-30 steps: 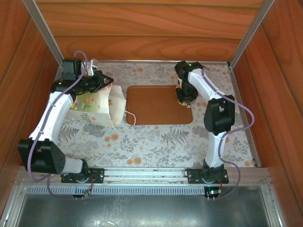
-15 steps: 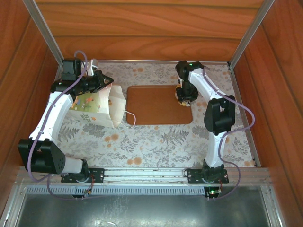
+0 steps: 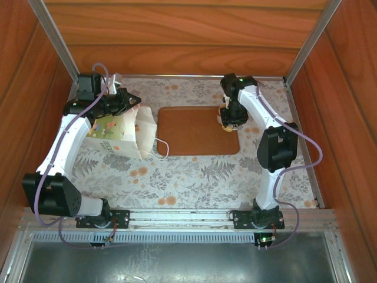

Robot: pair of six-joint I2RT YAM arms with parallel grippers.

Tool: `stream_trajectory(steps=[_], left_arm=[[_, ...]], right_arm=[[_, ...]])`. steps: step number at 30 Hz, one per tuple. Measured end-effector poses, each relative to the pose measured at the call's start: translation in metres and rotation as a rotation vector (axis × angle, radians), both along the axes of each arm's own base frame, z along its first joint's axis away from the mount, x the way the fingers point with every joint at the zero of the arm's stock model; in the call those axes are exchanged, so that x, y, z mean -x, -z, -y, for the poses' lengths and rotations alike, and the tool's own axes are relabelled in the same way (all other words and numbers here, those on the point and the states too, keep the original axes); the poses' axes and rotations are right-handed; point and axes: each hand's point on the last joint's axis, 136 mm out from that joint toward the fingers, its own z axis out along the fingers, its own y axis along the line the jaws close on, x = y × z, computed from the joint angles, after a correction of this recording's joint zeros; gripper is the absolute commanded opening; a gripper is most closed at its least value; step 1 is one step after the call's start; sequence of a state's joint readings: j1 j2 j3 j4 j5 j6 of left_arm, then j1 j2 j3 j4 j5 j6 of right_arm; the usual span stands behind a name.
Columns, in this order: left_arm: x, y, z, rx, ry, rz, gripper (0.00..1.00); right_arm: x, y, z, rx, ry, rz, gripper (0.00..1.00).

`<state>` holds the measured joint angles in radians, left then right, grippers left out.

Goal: Take the fake bread out of the paper bag

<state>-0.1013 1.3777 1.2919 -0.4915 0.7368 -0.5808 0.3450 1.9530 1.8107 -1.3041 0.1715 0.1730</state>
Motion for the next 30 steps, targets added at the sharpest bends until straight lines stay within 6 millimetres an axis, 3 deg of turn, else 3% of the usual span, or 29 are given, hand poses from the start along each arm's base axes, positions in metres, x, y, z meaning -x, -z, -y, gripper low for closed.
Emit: stream_trajectory(steps=[6, 14, 20, 26, 30], left_arm=[[0.001, -0.001, 0.000, 0.000, 0.000, 0.003, 0.00], [0.014, -0.004, -0.002, -0.002, -0.005, 0.021, 0.00], [0.023, -0.009, -0.007, -0.012, -0.024, 0.042, 0.00], [0.027, -0.014, -0.010, -0.020, -0.039, 0.063, 0.00], [0.028, -0.012, -0.011, -0.026, -0.045, 0.061, 0.00]], right_arm=[[0.017, -0.027, -0.007, -0.099, -0.014, 0.060, 0.49], [0.059, -0.067, -0.031, -0.367, -0.064, 0.199, 0.47], [0.090, -0.076, -0.039, -0.504, -0.081, 0.259, 0.46], [0.106, -0.094, -0.034, -0.540, -0.077, 0.336, 0.45], [0.116, -0.106, -0.044, -0.623, -0.108, 0.362, 0.43]])
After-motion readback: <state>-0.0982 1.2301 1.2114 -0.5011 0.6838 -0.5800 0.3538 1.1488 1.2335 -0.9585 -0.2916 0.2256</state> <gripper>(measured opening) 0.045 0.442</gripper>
